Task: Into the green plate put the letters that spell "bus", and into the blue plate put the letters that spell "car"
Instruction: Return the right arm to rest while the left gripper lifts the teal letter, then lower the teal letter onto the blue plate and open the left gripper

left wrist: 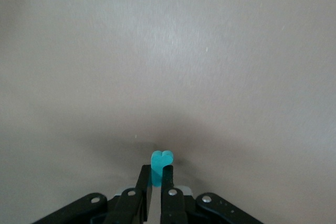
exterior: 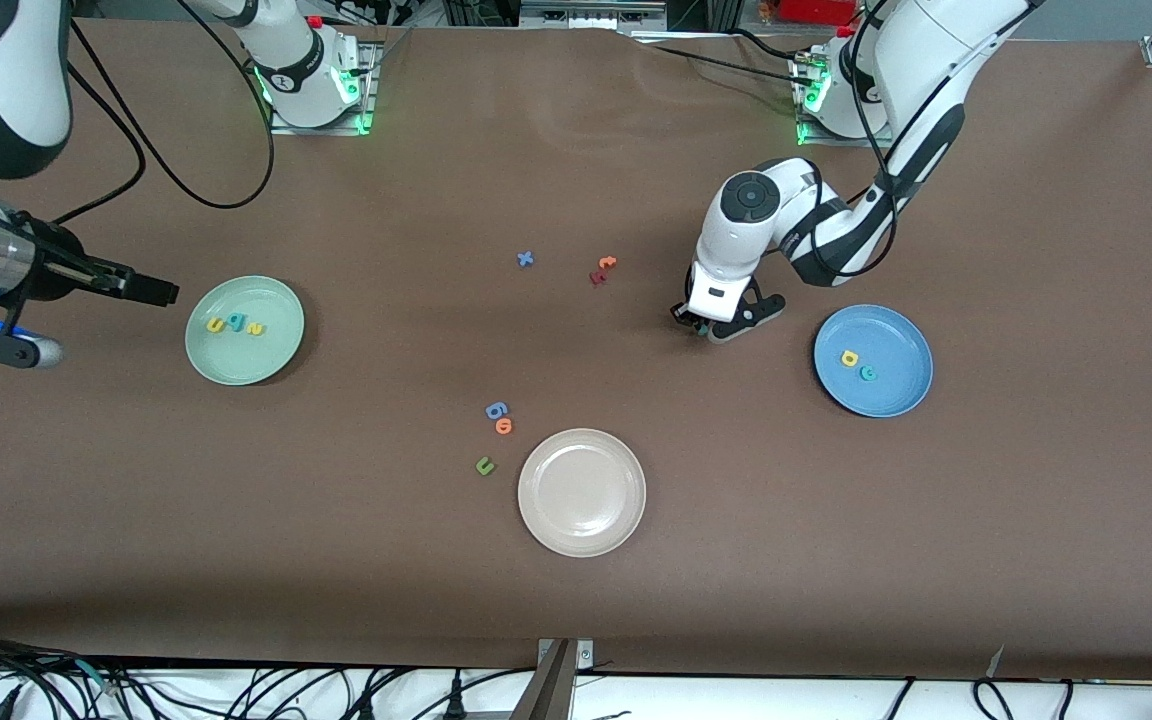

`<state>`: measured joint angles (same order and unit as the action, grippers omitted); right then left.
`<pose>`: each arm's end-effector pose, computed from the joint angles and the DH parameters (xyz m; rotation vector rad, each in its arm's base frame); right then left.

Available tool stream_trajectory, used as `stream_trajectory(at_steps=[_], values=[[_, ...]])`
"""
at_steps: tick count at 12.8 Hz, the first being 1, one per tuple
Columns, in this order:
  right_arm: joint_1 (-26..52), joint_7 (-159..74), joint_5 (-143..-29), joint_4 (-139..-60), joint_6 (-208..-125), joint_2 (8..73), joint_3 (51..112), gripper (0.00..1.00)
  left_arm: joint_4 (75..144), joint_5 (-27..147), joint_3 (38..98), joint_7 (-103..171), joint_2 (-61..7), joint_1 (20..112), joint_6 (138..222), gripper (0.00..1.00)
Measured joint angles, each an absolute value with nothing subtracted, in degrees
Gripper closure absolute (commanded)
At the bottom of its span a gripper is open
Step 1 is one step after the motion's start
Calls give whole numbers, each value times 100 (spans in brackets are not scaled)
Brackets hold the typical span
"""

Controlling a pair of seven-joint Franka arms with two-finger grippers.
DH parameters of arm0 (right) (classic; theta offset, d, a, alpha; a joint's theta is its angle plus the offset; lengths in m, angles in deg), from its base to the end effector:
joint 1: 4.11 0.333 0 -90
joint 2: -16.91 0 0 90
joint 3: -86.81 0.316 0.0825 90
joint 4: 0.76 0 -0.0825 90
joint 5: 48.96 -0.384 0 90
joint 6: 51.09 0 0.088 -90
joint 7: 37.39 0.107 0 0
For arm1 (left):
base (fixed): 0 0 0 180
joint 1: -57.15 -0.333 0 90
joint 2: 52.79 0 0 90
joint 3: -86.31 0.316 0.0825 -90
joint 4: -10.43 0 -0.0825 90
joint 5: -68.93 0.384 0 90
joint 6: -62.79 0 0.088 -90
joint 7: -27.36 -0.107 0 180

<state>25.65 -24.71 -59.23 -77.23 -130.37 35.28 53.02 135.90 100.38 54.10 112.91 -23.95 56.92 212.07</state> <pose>0.6149 0.0333 0.5563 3.0783 -0.4233 -0.3419 0.4610 -0.3086 0.1889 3.0122 0.8029 0.0614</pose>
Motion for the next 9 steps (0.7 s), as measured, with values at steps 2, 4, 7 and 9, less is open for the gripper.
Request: stream_trajectory(at_steps=[2, 4, 7, 9], values=[[2424, -2516, -5923, -7480, -13040, 3530, 5394, 0, 13304, 10029, 5410, 11306, -2393, 5639, 20854, 100], [1865, -2605, -5893, -7176, -13040, 3526, 5973, 0, 12987, 10006, 5408, 11031, -2393, 5601, 20447, 100], [628, -2781, -5304, -6852, -13046, 3460, 7382, 0, 12718, 9525, 5416, 9873, -2388, 5368, 20095, 100], [369, -2848, -4795, -6829, -13125, 3324, 7820, 0, 12535, 9372, 5419, 8870, -2387, 5091, 19594, 100]])
